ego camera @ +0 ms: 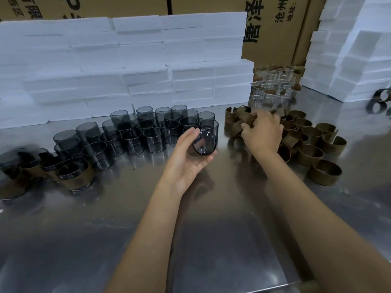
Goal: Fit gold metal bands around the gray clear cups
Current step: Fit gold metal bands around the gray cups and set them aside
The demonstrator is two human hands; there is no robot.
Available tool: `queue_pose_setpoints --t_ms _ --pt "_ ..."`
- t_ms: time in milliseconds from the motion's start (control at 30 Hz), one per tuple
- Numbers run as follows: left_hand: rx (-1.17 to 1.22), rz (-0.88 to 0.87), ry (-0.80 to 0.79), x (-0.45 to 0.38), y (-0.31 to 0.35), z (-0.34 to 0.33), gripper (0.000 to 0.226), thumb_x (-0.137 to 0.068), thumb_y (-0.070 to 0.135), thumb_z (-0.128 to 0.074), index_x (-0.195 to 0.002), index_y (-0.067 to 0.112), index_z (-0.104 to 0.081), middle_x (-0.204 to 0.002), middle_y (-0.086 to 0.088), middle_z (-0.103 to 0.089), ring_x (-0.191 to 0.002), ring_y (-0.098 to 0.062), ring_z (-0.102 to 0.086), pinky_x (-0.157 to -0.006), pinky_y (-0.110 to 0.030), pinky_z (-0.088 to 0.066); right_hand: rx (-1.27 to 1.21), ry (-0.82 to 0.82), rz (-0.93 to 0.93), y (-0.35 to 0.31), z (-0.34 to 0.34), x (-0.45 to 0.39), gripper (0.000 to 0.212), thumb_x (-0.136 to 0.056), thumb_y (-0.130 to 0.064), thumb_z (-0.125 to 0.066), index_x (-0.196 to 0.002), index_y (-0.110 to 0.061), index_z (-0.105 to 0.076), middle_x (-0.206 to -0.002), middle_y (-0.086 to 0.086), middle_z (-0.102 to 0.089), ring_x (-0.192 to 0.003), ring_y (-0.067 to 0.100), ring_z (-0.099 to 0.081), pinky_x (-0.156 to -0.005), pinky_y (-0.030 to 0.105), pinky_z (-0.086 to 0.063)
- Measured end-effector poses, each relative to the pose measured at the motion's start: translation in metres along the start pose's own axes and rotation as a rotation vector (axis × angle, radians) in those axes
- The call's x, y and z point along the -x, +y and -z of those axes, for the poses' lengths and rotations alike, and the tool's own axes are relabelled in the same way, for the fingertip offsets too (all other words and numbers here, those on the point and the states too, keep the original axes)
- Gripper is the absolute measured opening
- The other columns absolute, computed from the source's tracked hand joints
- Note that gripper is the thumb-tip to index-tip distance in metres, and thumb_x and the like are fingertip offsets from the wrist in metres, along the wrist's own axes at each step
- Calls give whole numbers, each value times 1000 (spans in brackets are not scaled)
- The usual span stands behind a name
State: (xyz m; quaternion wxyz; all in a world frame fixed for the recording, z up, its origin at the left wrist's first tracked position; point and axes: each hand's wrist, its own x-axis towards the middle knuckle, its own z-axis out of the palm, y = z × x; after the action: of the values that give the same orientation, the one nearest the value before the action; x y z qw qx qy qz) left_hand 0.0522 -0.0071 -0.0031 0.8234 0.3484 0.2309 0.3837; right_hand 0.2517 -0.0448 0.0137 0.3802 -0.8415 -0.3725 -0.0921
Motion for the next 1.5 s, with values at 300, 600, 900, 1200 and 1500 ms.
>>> queue_pose_setpoints --t_ms 300,600,900,1200,1500 --pt "53 -41 56 0 7 5 21 -93 28 -73 -112 25 -67 -110 -15 -74 -93 -42 -74 -75 -36 -63 -594 37 -74 -6 5 21 32 -90 -26 -75 -115 -18 -57 -82 -9 -65 -89 15 -64 -89 38 -52" --pt "58 -58 48 1 10 6 57 -92 29 -72 -144 13 -54 -107 -15 -75 -89 -41 -74 -82 -36 -61 -1176 -214 -327 -16 10 50 21 -93 -29 -72 -104 -12 -66 -75 2 -75 -60 8 -61 -57 23 -45" --pt "-35 -14 -5 1 5 5 31 -95 34 -69 -121 18 -64 -100 -9 -71 -87 -24 -73 -80 -35 -61 -743 -149 111 -29 -2 81 17 -99 -14 -62 -94 -10 -77 -65 7 -69 -53 17 -59 -52 31 -48" --pt "-266 -113 -115 1 2 7 66 -72 36 -89 -130 21 -61 -107 -4 -69 -88 -18 -74 -71 -36 -59 -346 47 421 -29 1 89 29 -96 -20 -60 -121 -18 -75 -103 4 -79 -86 25 -73 -77 39 -60" --pt "-259 -132 -53 -6 -3 5 70 -57 25 -93 -122 20 -67 -133 -15 -64 -103 -26 -74 -93 -54 -58 -966 -288 -22 -42 10 90 32 -94 -35 -59 -122 -28 -74 -124 0 -60 -105 -8 -59 -88 10 -46"
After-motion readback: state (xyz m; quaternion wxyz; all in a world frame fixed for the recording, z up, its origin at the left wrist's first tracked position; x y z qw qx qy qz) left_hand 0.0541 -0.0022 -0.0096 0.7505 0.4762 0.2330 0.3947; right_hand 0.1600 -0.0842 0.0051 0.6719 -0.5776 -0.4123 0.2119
